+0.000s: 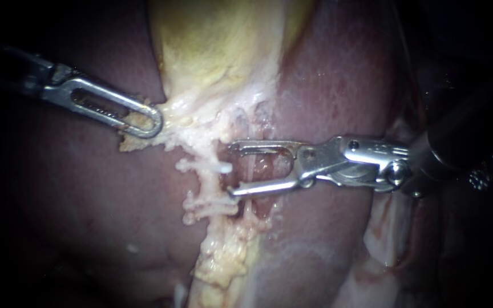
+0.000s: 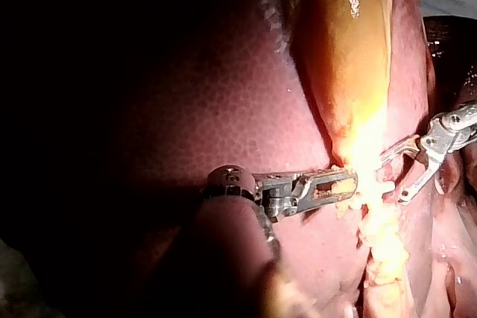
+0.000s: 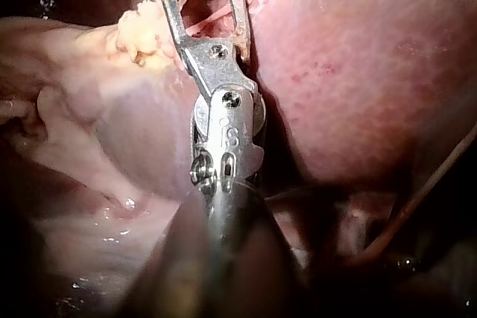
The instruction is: Going back third clip left tube
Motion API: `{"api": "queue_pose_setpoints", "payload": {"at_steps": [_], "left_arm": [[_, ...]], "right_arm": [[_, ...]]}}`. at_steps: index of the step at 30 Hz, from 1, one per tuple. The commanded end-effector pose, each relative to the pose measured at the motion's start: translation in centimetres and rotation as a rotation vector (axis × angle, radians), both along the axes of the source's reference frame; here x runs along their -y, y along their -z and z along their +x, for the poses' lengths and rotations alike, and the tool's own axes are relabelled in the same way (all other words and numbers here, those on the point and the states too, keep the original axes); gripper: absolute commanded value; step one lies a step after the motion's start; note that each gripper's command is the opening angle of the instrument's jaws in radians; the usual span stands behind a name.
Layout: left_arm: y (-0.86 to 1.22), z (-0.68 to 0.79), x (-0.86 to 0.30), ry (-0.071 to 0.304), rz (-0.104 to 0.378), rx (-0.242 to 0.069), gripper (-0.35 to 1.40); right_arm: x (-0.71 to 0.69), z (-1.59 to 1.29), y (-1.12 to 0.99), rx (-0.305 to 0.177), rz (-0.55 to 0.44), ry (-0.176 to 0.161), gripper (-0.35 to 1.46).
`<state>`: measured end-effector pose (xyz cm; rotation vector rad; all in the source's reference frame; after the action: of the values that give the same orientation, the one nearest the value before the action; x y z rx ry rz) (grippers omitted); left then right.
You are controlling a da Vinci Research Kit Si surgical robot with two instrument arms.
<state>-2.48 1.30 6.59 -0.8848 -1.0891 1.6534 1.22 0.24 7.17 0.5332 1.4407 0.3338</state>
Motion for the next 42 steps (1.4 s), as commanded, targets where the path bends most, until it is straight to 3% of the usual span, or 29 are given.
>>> {"api": "queue_pose_setpoints", "payload": {"at_steps": [1,7,15,23,34,42], "left_arm": [[0.0,0.0,0.0,0.0,0.0,0.001,-0.35],[0.0,0.01,-0.01,-0.001,0.001,0.002,-0.35],[0.0,0.02,-0.02,-0.001,0.001,0.002,-0.35],[-0.03,-0.01,-0.03,0.0,0.0,0.001,-0.35],[-0.42,-0.23,-0.04,0.008,-0.014,-0.009,-0.35],[-0.49,-0.3,-0.03,0.009,-0.017,-0.011,-0.35]], "right_arm": [[0.03,-0.06,0.03,0.007,-0.003,-0.001,0.5],[0.1,-0.37,0.14,0.032,-0.056,-0.016,0.5],[0.08,-0.63,0.24,0.036,-0.088,-0.005,0.5],[0.06,-0.71,0.3,0.036,-0.092,0.0,0.5],[0.07,-0.74,0.33,0.036,-0.091,0.003,0.5],[0.07,-0.74,0.34,0.036,-0.091,0.003,0.5]]}}
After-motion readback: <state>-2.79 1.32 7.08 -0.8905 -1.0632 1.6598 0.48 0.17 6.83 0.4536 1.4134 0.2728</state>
